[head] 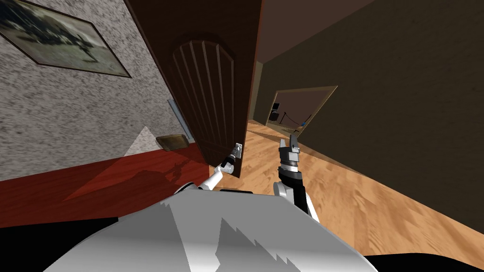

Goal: Push the door open

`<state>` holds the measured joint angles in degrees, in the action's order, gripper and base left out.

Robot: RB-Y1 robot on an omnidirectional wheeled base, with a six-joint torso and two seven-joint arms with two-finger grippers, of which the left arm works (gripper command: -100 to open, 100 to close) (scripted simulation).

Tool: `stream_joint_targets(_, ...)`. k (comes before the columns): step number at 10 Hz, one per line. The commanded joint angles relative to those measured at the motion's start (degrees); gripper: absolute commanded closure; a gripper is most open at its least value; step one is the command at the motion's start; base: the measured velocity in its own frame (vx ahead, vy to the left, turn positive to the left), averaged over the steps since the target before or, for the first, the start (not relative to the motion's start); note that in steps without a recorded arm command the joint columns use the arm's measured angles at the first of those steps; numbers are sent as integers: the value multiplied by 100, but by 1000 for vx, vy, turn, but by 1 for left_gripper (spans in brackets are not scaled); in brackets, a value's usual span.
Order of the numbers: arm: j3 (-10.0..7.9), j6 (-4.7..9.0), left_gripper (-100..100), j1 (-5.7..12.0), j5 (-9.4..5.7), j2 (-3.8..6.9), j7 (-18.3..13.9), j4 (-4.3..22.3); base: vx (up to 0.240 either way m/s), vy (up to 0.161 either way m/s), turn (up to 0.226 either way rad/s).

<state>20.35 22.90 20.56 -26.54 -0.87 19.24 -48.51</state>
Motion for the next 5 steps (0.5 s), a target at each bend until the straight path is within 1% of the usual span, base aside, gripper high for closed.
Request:
stream_joint_targets(1,-46,-8,100,-52,-13,130,-19,-164,76,-99,21)
stream_joint_targets(2,-146,9,100,-46,-40,218,8,-150,102,-142,56)
stream_joint_targets(3,-183,15,100,-44,-50,240,18,-146,125,-153,62)
stream_joint_targets(4,-261,27,100,-40,-71,270,38,-136,171,-175,75)
stream_joint_targets(5,-300,33,100,-38,-82,277,49,-130,166,-157,73)
